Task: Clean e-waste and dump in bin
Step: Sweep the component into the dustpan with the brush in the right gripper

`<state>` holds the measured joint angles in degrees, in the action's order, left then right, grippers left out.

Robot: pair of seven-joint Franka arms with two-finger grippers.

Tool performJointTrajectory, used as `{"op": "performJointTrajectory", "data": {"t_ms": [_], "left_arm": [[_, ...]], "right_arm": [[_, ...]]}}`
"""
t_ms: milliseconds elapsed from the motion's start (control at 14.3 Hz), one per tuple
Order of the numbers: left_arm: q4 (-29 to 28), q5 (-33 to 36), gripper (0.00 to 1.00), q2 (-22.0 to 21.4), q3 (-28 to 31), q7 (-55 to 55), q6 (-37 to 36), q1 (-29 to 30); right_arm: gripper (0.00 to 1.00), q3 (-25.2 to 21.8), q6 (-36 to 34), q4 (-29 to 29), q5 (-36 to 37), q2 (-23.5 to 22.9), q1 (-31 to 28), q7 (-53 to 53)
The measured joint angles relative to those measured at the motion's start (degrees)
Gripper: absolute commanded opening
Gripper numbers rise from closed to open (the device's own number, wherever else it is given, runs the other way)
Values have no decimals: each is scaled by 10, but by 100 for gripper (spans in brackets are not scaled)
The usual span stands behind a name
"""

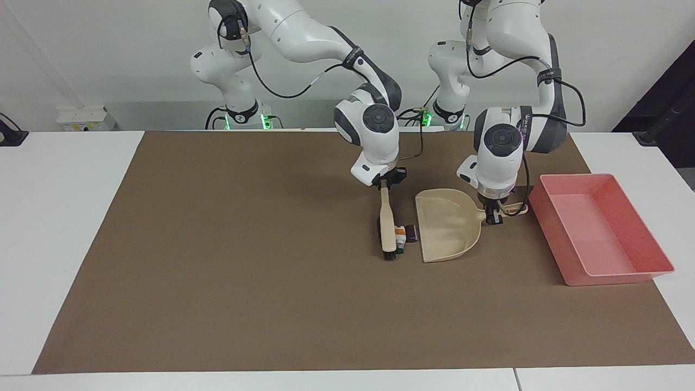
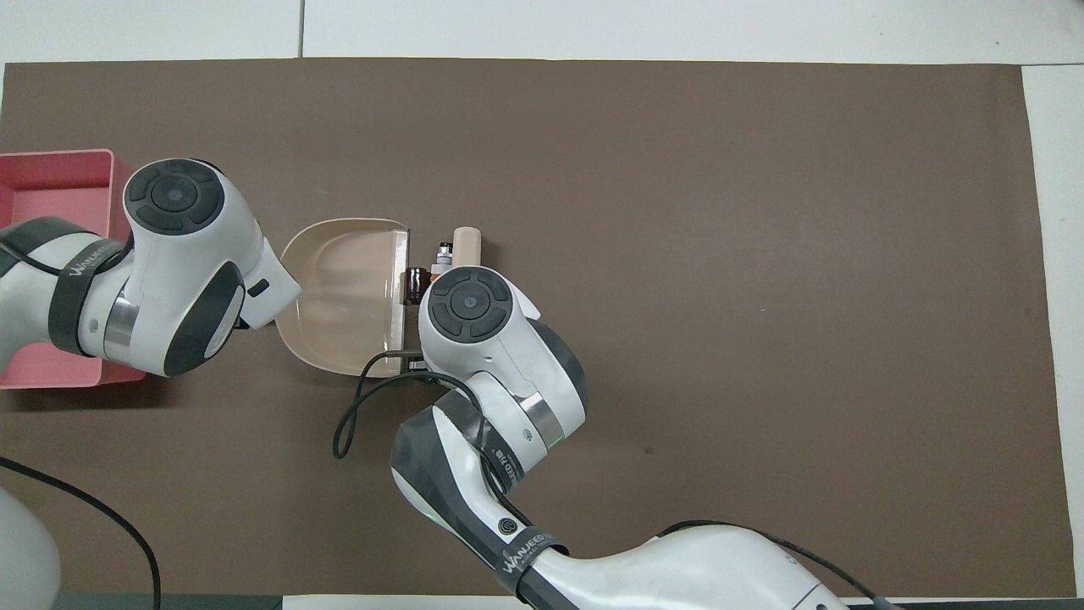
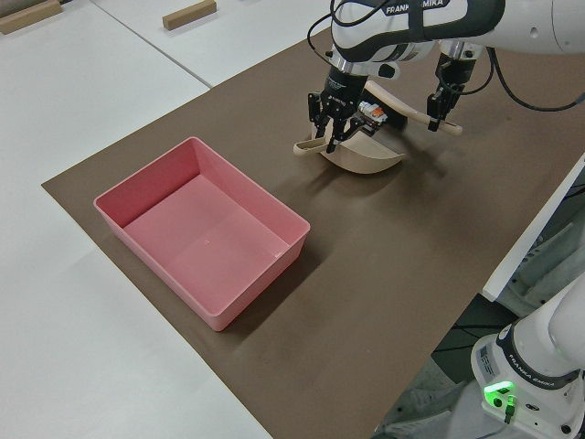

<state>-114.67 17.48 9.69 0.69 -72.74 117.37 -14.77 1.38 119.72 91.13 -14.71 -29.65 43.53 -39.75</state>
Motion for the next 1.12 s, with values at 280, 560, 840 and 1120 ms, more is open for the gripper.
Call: {"op": "performJointTrajectory", "data": {"t_ms": [280, 560, 840, 1120], "left_arm": [[0, 0, 0, 0, 0, 0, 0, 0], [0, 0, 0, 0, 0, 0, 0, 0], [0, 0, 0, 0, 0, -1, 1, 0], [0, 1, 0, 0, 0, -10, 3, 0]], "right_arm": [[0, 1, -14, -64, 0, -44, 12, -35], [0, 1, -52, -141, 0, -87, 18, -60], [0, 6, -55, -174, 0, -106, 27, -89], [0, 16, -54, -192, 0, -115, 29, -116]]}}
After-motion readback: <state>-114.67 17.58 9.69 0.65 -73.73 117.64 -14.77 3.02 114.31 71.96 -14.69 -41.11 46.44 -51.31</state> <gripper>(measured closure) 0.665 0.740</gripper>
